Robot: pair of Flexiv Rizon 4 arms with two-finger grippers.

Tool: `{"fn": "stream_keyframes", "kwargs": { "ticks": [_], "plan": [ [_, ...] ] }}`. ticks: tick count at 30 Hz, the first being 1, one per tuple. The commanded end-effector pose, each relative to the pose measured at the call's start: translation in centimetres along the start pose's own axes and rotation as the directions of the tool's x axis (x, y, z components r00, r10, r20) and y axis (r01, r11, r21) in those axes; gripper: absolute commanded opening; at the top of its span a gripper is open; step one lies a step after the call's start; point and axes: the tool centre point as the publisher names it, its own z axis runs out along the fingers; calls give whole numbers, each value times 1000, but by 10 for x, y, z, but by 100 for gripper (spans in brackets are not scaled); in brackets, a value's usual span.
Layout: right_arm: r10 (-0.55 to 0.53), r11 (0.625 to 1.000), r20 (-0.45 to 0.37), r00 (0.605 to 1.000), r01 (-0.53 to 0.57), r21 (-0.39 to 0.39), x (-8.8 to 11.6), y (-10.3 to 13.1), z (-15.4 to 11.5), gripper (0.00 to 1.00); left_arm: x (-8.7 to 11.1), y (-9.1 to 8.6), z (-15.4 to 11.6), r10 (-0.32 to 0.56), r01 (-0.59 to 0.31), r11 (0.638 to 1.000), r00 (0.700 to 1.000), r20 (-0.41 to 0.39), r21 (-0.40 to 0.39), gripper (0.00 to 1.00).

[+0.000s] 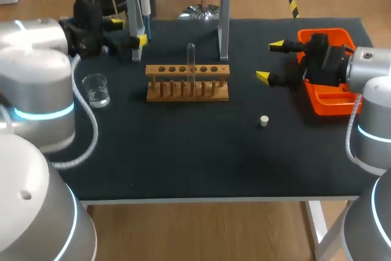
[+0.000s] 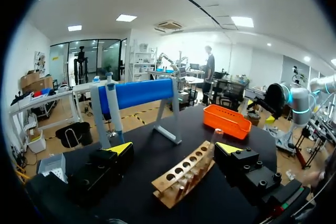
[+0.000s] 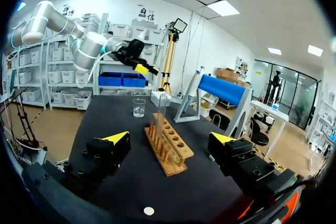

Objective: Invert the test tube, pick up the pipette, mount the tip to pipette, aspirate from beaker and dispense into the tube, eject the tip, return the pipette, and cap with the stopper.

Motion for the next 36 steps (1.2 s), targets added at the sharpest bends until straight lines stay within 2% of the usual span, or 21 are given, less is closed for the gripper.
{"fn": "stream_keyframes", "kwargs": {
  "ticks": [1, 5, 10, 29, 36],
  "plan": [
    [0, 1000, 1, 1000, 0, -1, 1, 0, -1, 100, 38, 19, -18, 25, -25, 996, 1000, -2, 88, 100],
    [0, 1000, 1, 1000, 0, -1, 1, 0, -1, 100, 58, 24, -20, 72, -70, 994, 997, -20, 87, 100],
    [0, 1000, 1, 1000, 0, -1, 1, 0, -1, 100, 71, 30, -24, 94, -92, 992, 995, -24, 86, 100],
    [0, 1000, 1, 1000, 0, -1, 1, 0, -1, 100, 72, 32, -27, 96, -93, 990, 995, -23, 104, 100],
    [-42, 997, -194, 980, 28, -74, -4, 12, 22, 100, 72, 32, -27, 96, -93, 990, 995, -23, 104, 100]
  ]
}}
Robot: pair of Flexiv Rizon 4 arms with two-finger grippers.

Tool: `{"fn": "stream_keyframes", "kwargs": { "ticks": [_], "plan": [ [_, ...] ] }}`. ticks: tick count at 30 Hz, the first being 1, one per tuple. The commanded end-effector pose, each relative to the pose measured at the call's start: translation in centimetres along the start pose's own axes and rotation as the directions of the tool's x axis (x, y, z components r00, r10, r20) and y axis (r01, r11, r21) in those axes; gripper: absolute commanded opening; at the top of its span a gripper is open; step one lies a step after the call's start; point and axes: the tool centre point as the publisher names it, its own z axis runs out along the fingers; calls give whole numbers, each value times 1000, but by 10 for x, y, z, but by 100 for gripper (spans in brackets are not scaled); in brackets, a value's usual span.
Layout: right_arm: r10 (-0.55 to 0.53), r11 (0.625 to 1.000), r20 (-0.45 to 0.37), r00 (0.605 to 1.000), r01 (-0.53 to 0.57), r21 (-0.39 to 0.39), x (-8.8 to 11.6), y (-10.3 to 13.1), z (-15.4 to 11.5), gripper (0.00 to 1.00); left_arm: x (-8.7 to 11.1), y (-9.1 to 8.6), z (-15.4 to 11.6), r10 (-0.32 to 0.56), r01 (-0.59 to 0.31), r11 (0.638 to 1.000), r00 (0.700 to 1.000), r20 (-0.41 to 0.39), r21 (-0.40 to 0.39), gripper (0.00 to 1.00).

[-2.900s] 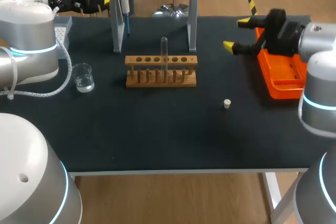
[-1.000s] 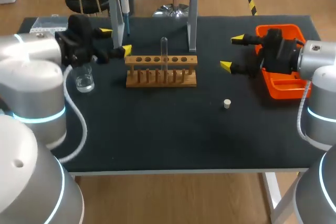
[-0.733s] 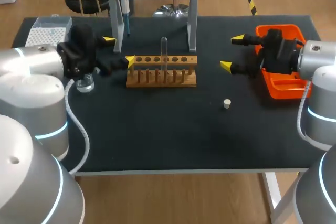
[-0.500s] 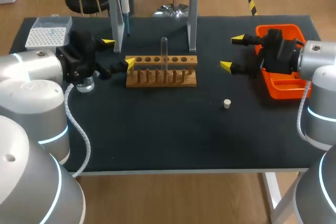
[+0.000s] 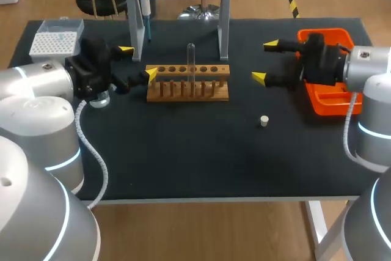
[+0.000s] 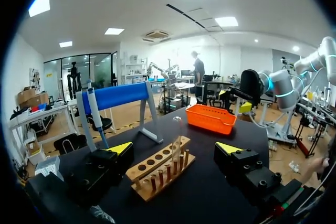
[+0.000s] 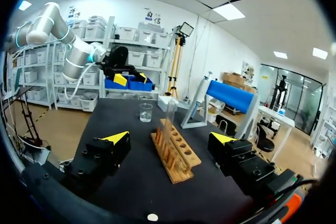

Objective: Invert the test tube, pick up the pipette, mount the tip to pipette, aspirate from beaker and dispense into the tube, eject the tip, return the pipette, and cap with the stopper.

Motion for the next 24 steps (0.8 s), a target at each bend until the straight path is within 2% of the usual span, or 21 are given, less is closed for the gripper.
{"fn": "stream_keyframes", "kwargs": {
  "ticks": [1, 6, 12, 18, 24],
  "plan": [
    [-12, 999, -145, 989, 7, -37, -18, 0, 13, 100, 0, 3, -1, 1, -1, 1000, 1000, -1, 25, 100],
    [-41, 996, -285, 958, 17, -85, -18, 6, 32, 100, 0, 3, -1, 1, -1, 1000, 1000, -1, 25, 100],
    [5, 992, -418, 908, -58, -113, -16, 8, 55, 100, 0, 3, -1, 1, -1, 1000, 1000, -1, 25, 100],
    [20, 985, -488, 873, -102, -141, -12, 8, 74, 100, 0, 3, -1, 1, -1, 1000, 1000, -1, 25, 100],
    [11, 982, -519, 855, -106, -154, -6, 6, 91, 100, 0, 3, -1, 1, -1, 1000, 1000, -1, 25, 100]
  ]
}}
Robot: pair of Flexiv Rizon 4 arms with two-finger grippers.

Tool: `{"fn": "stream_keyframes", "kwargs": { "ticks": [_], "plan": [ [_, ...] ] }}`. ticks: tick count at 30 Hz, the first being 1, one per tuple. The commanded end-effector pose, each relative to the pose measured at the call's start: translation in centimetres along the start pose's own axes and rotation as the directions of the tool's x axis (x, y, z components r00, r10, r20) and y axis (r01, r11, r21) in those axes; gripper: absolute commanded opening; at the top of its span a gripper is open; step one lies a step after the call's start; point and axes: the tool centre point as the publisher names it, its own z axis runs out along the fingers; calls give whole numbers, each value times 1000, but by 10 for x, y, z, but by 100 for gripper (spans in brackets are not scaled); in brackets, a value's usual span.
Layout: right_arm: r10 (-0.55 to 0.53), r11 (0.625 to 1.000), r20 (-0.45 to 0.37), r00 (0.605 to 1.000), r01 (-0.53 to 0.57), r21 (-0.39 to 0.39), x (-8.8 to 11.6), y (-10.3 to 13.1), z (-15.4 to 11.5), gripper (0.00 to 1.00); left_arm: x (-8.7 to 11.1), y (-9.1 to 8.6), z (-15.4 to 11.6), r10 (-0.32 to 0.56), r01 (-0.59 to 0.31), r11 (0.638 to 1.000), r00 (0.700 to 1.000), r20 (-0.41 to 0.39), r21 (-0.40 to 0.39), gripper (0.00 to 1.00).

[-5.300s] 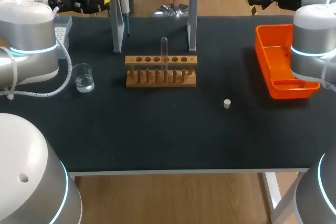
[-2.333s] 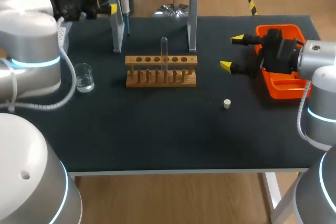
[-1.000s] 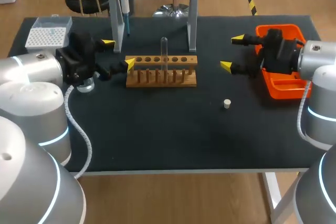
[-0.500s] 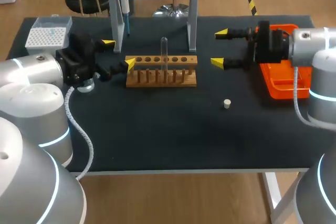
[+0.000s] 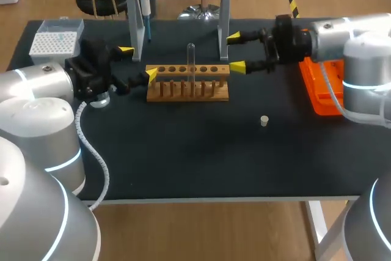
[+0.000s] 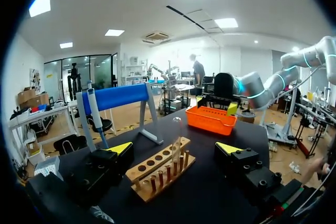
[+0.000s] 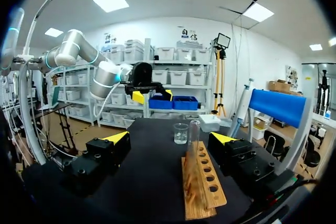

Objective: Invert the test tube, pick up the pipette, mount the tip to pipette, aspirate from beaker and dispense into the tube, eject the tip, return the pipette, and cap with the stopper.

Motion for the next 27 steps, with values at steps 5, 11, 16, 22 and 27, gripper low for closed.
{"fn": "stream_keyframes", "kwargs": {
  "ticks": [5, 11, 16, 22, 27],
  "plan": [
    [17, 1000, -118, 993, -20, -23, -16, -11, 24, 100, 0, 3, -1, 1, -1, 1000, 1000, -2, 11, 100],
    [30, 999, -108, 994, -34, -38, -27, -16, 39, 100, 0, 3, -1, 1, -1, 1000, 1000, -2, 11, 100],
    [39, 998, -85, 996, -43, -49, -35, -21, 53, 100, 0, 3, -1, 1, -1, 1000, 1000, -2, 11, 100],
    [39, 998, -62, 997, -43, -55, -39, -28, 69, 100, 0, 3, -1, 1, -1, 1000, 1000, -2, 11, 100],
    [49, 997, -42, 998, -51, -53, -41, -33, 79, 100, 0, 3, -1, 1, -1, 1000, 1000, -2, 11, 100]
  ]
}}
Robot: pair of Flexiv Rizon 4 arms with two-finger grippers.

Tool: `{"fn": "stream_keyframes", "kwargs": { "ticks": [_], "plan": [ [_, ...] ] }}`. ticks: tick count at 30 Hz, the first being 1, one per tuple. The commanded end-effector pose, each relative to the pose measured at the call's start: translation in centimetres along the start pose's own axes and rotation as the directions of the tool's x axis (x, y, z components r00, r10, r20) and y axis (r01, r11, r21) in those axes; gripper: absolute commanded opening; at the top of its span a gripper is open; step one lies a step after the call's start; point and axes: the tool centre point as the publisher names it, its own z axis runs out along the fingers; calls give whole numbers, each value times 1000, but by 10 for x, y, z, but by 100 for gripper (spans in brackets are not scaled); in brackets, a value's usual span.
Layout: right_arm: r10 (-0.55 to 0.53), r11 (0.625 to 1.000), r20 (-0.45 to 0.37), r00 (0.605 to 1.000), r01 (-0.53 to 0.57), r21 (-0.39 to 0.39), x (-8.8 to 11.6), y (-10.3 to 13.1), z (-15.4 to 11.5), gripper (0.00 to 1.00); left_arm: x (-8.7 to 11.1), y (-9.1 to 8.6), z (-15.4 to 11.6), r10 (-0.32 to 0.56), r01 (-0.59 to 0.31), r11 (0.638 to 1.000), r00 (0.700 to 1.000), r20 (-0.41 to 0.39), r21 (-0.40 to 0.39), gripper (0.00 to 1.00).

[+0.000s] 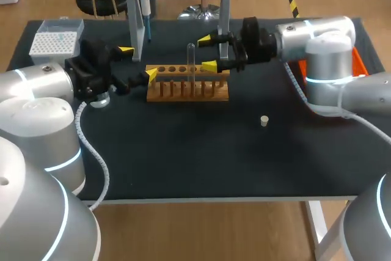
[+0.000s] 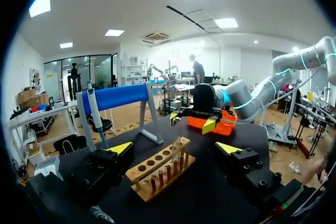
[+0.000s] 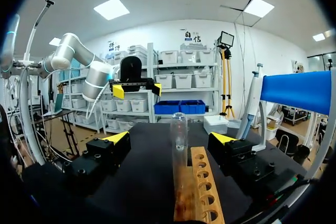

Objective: Invert the test tube, pick up the pipette, mount the tip to pipette, aspirate from beaker and dispense into the tube, eject the tip, return the pipette, and cap with the stopper.

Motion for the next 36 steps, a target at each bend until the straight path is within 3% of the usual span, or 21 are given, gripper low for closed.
{"fn": "stream_keyframes", "kwargs": {
  "ticks": [1, 24, 26, 29, 33, 36],
  "plan": [
    [1, 1000, 14, 1000, -1, -7, -3, -6, 11, 100, 0, 3, -1, 1, -1, 1000, 1000, -2, 11, 100],
    [-25, 999, -11, 1000, 25, -23, -13, -7, 36, 100, 0, 3, -1, 1, -1, 1000, 1000, -2, 11, 100],
    [-26, 999, -16, 1000, 26, -24, -13, -8, 37, 97, 0, 3, -1, 1, -1, 1000, 1000, -2, 11, 100],
    [-25, 999, -22, 999, 25, -27, -14, -8, 39, 79, 0, 3, -1, 1, -1, 1000, 1000, -2, 11, 100],
    [-23, 999, -26, 999, 23, -28, -15, -9, 40, 74, 0, 3, -1, 1, -1, 1000, 1000, -2, 11, 100],
    [-20, 999, -27, 999, 19, -31, -16, -10, 41, 48, 0, 3, -1, 1, -1, 1000, 1000, -2, 11, 100]
  ]
}}
